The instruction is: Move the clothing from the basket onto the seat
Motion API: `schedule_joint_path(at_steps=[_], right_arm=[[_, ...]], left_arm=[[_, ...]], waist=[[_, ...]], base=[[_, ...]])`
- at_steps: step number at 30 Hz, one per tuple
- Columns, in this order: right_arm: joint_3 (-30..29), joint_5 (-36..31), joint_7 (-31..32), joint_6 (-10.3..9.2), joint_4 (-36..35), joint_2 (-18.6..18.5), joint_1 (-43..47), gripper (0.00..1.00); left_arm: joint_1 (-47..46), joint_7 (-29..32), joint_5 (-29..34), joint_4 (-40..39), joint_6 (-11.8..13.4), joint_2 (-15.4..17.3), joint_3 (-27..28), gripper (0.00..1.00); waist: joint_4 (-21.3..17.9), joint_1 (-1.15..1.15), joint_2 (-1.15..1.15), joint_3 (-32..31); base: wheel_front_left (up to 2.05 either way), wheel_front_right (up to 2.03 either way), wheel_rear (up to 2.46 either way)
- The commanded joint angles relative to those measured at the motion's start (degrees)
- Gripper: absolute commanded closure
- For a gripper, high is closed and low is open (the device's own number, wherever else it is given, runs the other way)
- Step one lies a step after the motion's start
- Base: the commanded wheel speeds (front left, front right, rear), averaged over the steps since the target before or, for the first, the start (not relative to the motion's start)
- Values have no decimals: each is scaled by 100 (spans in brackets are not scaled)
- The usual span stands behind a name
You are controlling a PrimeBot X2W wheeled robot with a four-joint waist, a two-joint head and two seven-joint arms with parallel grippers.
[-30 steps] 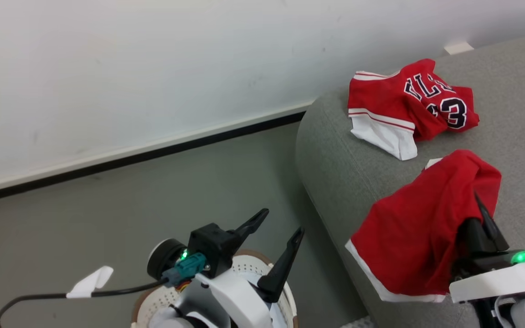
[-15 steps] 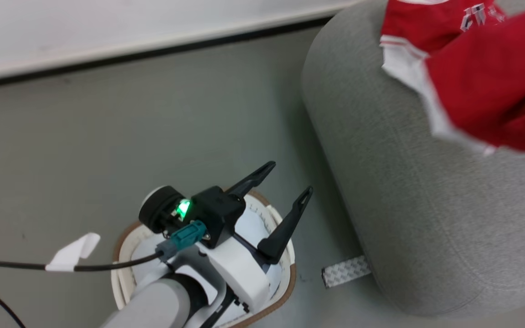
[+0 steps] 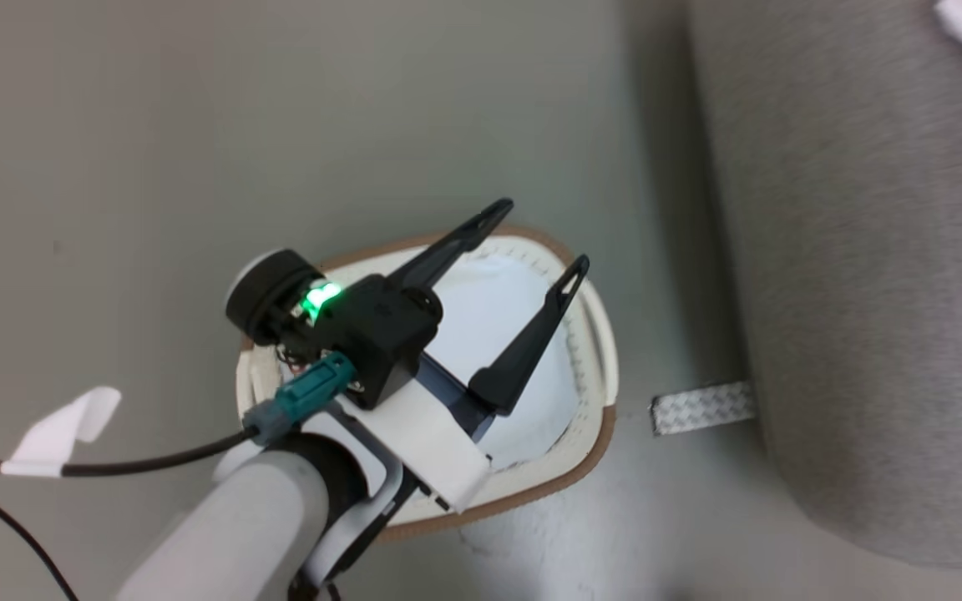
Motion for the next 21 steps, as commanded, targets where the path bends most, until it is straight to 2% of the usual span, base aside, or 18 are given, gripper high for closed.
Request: schedule_joint_path(at_steps=[1, 6, 7, 8, 9, 10, 11, 15, 21], right_arm=[[-276, -333, -42, -13, 140, 54, -75, 100], [-1193, -1382, -40, -13, 319, 397, 155, 100], [-1306, -1550, -40, -13, 332, 460, 233, 93], [-1383, -1681, -41, -12, 343, 514, 281, 76], [-1439, -1831, -40, -13, 381, 573, 357, 51], [-1451, -1954, -40, -13, 406, 611, 413, 5], [-1485, -1989, -36, -13, 363, 623, 456, 0], [-1258, -2025, -34, -13, 75, 741, 752, 0], [-251, -1399, -34, -13, -354, 777, 1750, 0]], left_arm=[[-124, 5, 63, -26, -28, 36, 21, 0], [-251, -78, 92, 22, -37, 4, 29, 0], [-259, -101, 94, 44, -38, 0, 24, 0], [-259, -124, 90, 65, -41, -1, 14, 0], [-255, -128, 84, 88, -46, 2, 10, 0], [-244, -144, 75, 106, -48, 5, 8, 0], [-230, -160, 60, 119, -47, 18, 13, 0], [-128, -220, 29, 185, 9, 106, 85, 0], [223, -486, -113, 390, 291, 65, 310, 0]], waist=[[284, -2, 0, 479], [321, -2, 0, 699], [320, -2, 0, 708], [315, -2, 0, 706], [308, -2, 0, 695], [296, -2, 0, 673], [280, -2, 0, 643], [195, -2, 0, 447], [66, -2, 0, -180]], base=[[0, 0, 0], [0, 0, 0], [0, 0, 0], [0, 0, 0], [0, 0, 0], [0, 0, 0], [0, 0, 0], [0, 0, 0], [0, 0, 0]])
